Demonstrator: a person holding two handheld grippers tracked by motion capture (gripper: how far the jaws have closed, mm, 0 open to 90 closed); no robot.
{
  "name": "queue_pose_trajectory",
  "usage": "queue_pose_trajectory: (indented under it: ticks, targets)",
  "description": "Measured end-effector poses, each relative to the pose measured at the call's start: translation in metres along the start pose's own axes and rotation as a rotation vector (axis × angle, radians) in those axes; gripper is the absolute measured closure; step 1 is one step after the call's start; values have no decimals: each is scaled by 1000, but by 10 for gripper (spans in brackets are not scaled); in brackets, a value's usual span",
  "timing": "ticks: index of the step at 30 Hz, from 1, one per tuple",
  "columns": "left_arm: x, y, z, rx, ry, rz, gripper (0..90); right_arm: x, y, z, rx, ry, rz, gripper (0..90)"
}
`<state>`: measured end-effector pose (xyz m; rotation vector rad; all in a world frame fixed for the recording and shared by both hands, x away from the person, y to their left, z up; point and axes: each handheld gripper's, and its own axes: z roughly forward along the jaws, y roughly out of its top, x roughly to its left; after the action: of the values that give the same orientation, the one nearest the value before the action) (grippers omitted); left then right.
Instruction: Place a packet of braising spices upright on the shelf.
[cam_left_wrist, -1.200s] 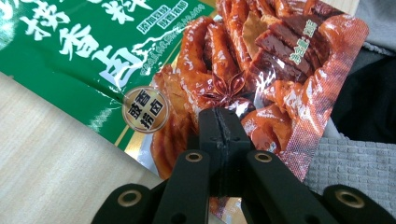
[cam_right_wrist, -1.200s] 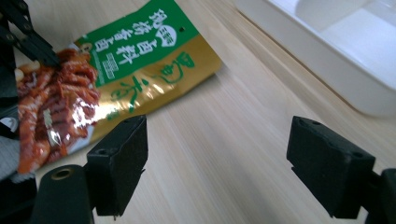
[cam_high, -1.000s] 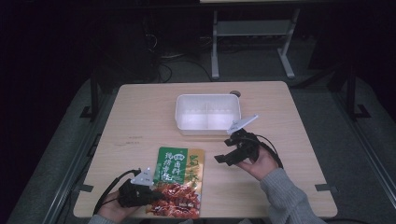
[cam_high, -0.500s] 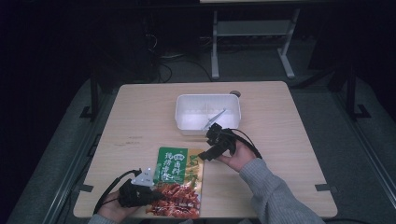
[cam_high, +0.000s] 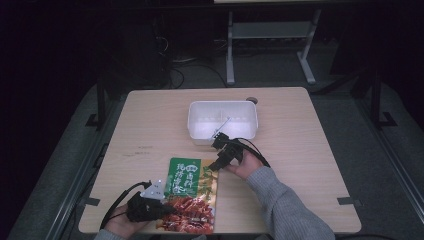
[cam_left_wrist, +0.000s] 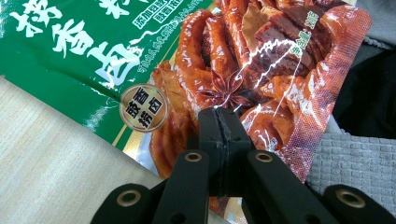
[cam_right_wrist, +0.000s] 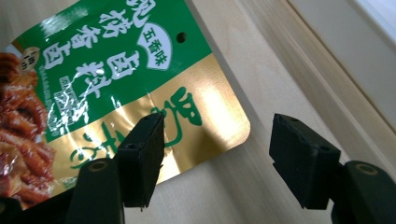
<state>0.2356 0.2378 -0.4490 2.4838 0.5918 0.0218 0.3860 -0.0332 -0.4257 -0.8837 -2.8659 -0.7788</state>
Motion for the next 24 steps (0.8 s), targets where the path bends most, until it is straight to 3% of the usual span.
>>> queue_pose_trajectory:
  ticks: [12,24]
  targets:
    - [0,0,0,-2,-3,-5,894,-4,3,16,35,50,27,417]
    - [1,-1,0,-5,-6,-8,893,2,5,8,15,57,0,451]
